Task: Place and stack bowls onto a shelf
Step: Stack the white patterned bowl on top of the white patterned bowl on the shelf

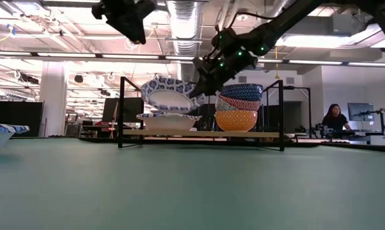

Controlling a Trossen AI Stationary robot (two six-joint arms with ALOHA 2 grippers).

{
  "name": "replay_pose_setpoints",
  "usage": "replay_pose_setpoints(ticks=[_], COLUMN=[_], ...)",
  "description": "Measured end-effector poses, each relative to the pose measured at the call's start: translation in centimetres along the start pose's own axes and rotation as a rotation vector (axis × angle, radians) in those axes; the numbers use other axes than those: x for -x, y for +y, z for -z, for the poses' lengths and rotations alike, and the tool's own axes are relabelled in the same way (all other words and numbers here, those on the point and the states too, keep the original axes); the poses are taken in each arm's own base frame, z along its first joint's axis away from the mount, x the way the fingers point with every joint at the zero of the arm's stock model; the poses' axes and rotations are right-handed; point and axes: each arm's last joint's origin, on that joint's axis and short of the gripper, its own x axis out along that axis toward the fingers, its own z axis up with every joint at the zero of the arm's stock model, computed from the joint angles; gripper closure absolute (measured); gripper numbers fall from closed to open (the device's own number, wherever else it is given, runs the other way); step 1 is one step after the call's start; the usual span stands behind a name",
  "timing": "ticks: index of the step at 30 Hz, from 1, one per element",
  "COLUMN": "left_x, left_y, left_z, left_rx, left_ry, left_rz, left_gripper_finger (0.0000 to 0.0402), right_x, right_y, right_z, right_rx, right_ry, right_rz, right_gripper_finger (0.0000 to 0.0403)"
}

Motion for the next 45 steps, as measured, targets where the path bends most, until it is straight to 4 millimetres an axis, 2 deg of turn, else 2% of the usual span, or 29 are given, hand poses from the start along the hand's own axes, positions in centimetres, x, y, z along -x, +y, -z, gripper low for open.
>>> replay_pose_setpoints(ticks=[8,16,20,26,30,33,39,45], left_x=[-0.5,-0.3,0.2,1.3,1.8,1.9,1.7,1.7], left_y=[-0.7,-0.7,-1.0,-1.4,-1.6,-1.5,-1.5,-1.5], left_z=[0.2,0.3,0.7,1.7,2.0,2.0,1.9,1.9], left_rx=[-0.01,-0.028,-0.097,-0.123,-0.115,-0.116,-0.109,-0.108], left_ry=[0.015,0.019,0.051,0.095,0.085,0.077,0.076,0.086], left_rz=[0.005,0.013,0.071,0.105,0.088,0.076,0.073,0.089], left_gripper_finger=[0.0241,0.0241,0.0241,0.0241,0.0241,0.0241,0.0241,0.0241], right_x=[0.1,0.2,0.4,0.3,0.5,0.2,-0.6,0.2], right_y=[0.1,0.1,0.6,0.9,1.4,1.2,0.9,1.8], right_z=[-0.2,-0.2,-0.4,0.0,-0.1,0.8,2.4,1.3], right_rx=[0.051,0.061,0.069,0.167,0.231,0.241,0.288,0.319], right_ry=[-0.014,-0.017,-0.038,-0.036,-0.034,0.036,0.173,0.107], right_rz=[0.0,-0.002,0.016,0.149,0.149,0.155,0.041,-0.019], right_gripper_finger=[0.0309,0.0188,0.0157,0.0175,0.0202,0.0226,0.026,0.0279])
